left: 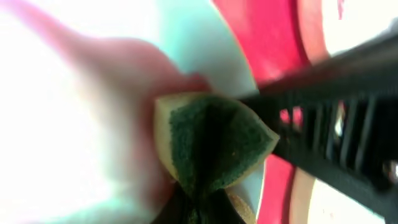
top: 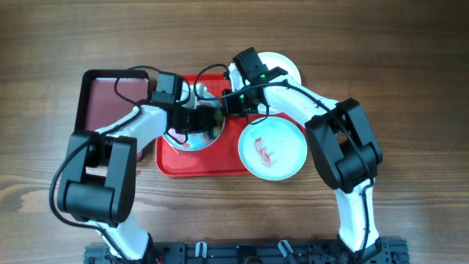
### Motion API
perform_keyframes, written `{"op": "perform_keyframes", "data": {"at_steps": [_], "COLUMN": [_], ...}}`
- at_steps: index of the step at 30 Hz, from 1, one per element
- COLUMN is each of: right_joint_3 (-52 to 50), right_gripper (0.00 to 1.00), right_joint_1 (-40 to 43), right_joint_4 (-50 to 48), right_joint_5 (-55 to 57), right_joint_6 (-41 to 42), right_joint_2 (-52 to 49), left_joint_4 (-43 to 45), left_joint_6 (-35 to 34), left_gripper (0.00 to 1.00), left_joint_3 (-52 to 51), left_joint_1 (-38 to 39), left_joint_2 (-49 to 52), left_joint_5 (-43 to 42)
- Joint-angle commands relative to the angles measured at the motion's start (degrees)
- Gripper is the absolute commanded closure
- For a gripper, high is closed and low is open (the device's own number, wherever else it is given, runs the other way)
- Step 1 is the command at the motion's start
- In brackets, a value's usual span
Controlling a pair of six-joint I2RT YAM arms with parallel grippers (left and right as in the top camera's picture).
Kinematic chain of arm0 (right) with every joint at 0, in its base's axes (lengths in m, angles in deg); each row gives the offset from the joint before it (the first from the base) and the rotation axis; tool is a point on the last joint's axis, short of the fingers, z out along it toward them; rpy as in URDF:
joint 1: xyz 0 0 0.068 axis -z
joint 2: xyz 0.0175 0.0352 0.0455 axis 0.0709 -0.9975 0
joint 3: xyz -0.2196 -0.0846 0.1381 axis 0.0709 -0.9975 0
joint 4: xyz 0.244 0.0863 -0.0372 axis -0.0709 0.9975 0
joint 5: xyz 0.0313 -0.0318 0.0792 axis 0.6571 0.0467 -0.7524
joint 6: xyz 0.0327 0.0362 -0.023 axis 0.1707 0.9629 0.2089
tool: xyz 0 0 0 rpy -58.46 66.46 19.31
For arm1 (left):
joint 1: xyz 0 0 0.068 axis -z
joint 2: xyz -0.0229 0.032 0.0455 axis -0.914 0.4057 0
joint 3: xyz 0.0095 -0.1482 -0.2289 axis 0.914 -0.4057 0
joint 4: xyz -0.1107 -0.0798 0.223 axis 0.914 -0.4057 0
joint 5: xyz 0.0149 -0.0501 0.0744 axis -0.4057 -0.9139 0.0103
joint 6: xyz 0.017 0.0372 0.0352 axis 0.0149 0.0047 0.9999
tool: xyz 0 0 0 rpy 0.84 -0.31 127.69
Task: Clean dirty plates on tray and stack at the side
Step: 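Continue scrubbing the plate center with the sponge in the left gripper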
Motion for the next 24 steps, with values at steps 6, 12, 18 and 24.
{"op": "perform_keyframes", "data": {"at_steps": [6, 12, 18, 24], "right_joint_3": [-0.1, -0.1, -0.1, -0.1], "right_gripper": [0.96, 0.96, 0.96, 0.96], "right_joint_1": [-0.6, -0.6, -0.6, -0.7], "right_joint_4": [0.9, 2.0, 2.0, 2.1], "right_joint_5": [0.6, 1.0, 1.0, 1.0], "right_joint_6": [1.1, 1.0, 1.0, 0.9], "right_joint_2": [-1.4, -1.4, -1.4, -1.4], "left_joint_4": [-22.0, -33.7, -29.8, -19.0], "left_joint_6": [-12.9, -12.9, -11.8, -6.6], "left_gripper": [0.96, 0.96, 0.96, 0.96], "left_joint_3": [9.0, 17.0, 16.3, 16.3], "left_joint_1": [-1.6, -1.7, -1.7, 0.2], "left_joint_2": [1.3, 1.4, 4.9, 10.3], "left_joint_5": [33.6, 41.9, 41.1, 22.6]}}
